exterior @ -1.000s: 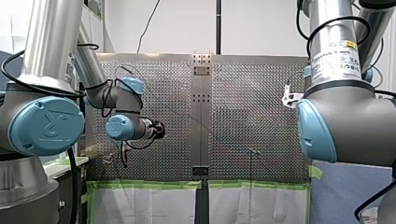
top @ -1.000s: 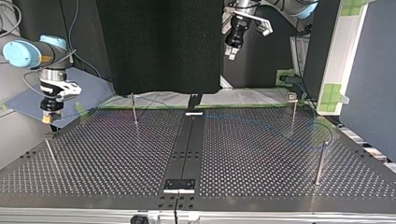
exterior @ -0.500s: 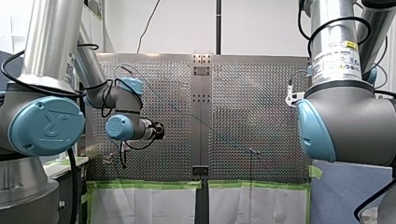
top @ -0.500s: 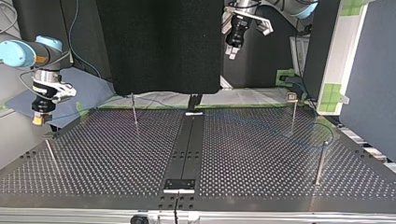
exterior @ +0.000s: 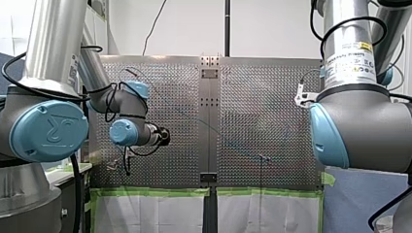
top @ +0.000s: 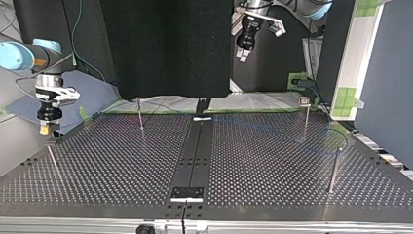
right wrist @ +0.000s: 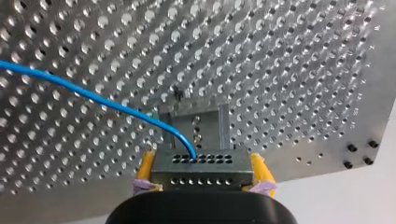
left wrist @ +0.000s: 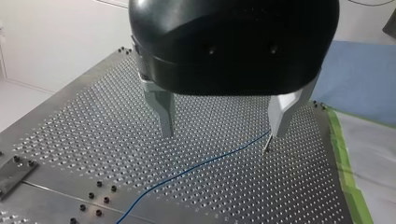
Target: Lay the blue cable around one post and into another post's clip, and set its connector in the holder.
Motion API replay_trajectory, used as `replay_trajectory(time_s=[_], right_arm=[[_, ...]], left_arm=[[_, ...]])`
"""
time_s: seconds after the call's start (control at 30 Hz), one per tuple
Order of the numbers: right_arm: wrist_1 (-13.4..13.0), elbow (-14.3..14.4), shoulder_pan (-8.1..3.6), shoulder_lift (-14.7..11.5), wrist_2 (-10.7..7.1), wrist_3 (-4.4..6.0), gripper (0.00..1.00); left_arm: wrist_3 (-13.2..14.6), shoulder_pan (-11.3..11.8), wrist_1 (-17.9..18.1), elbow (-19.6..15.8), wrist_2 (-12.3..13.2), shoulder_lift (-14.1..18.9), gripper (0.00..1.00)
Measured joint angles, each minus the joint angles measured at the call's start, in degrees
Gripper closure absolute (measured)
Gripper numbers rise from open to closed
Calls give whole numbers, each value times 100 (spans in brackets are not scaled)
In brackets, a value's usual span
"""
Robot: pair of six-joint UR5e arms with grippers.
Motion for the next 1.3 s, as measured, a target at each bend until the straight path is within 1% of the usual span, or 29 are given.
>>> replay_trajectory(time_s=[0.03, 0.1, 0.23, 0.33, 0.5, 0.73, 0.9, 1.0, 1.07, 1.23, 1.3], right_arm=[[43, -8, -6, -12, -55, 40, 98], [115, -33, -15, -26, -134, 64, 98], [300, -119, -24, -36, -268, 25, 98], [436, -166, -32, -37, -312, 8, 98], [661, -196, -46, -34, -330, -7, 98], [1017, -238, -91, -33, -332, -70, 98], [1134, -284, -106, -32, -342, -131, 98], [1166, -308, -122, -32, -406, -184, 98], [1186, -323, -135, -32, -438, -250, 98], [1280, -407, -155, -32, -467, -469, 98], [1309, -434, -163, -32, -479, -529, 98]], left_arm=[[2, 5, -3, 0, 0, 0, 1], [4, 19, -7, -1, 2, 0, 1], [11, 32, -10, -4, 2, 1, 1], [13, 36, -14, -11, 2, 1, 1], [14, 52, -4, -47, 4, -1, 1], [17, 79, -8, -69, 5, -4, 1], [20, 94, -8, -70, 14, -4, 1], [22, 100, -8, -71, 16, -2, 1], [23, 106, -9, -71, 17, -1, 1], [23, 123, -10, -71, 26, 0, 1], [23, 129, -10, -69, 31, -1, 1]])
